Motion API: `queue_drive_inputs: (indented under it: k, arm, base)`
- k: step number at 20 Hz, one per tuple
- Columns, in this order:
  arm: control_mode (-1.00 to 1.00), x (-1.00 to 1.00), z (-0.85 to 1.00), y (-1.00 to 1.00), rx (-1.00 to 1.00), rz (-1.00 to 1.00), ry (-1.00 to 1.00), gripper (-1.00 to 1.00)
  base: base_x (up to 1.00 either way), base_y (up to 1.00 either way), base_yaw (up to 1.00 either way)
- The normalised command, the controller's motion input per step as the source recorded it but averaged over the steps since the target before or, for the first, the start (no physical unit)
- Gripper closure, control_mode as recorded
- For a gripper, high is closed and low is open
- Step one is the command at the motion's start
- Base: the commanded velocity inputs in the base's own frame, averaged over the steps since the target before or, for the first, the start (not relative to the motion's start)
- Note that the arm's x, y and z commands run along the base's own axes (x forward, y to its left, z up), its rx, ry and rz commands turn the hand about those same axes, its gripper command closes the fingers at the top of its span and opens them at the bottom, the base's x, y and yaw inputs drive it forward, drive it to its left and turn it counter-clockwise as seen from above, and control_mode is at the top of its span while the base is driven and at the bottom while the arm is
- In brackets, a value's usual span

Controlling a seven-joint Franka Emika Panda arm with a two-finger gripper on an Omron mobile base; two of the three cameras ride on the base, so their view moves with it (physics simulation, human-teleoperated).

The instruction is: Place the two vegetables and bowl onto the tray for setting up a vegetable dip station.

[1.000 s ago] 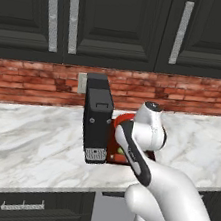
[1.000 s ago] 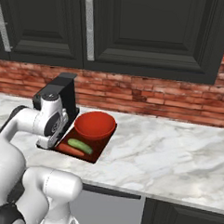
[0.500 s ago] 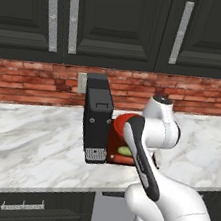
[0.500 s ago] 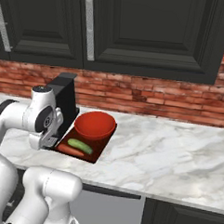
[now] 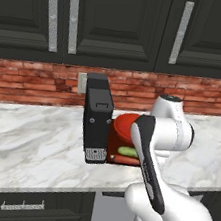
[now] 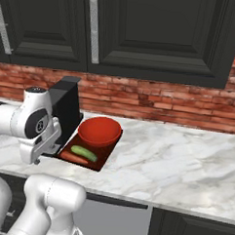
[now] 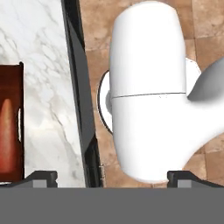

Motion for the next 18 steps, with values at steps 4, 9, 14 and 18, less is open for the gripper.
queue_drive_inputs:
  k: [4, 9, 14, 18]
  arm:
    - [-1.00, -0.39, 0.10, 0.00, -0.01, 0.05, 0.03, -1.00]
    - [-1.00, 0.00, 0.00, 0.00, 0.00, 0.00, 0.00, -1.00]
    - [-1.00, -0.09, -0.04, 0.56, -0.04, -0.06, 0.02, -1.00]
    - [-1.00, -0.16, -0.03, 0.71, -0.06, -0.09, 0.03, -1.00]
  base:
    - [0.00, 0.00, 0.00]
    - [0.00, 0.00, 0.00]
    - [0.00, 0.00, 0.00]
    - [0.00, 0.00, 0.00]
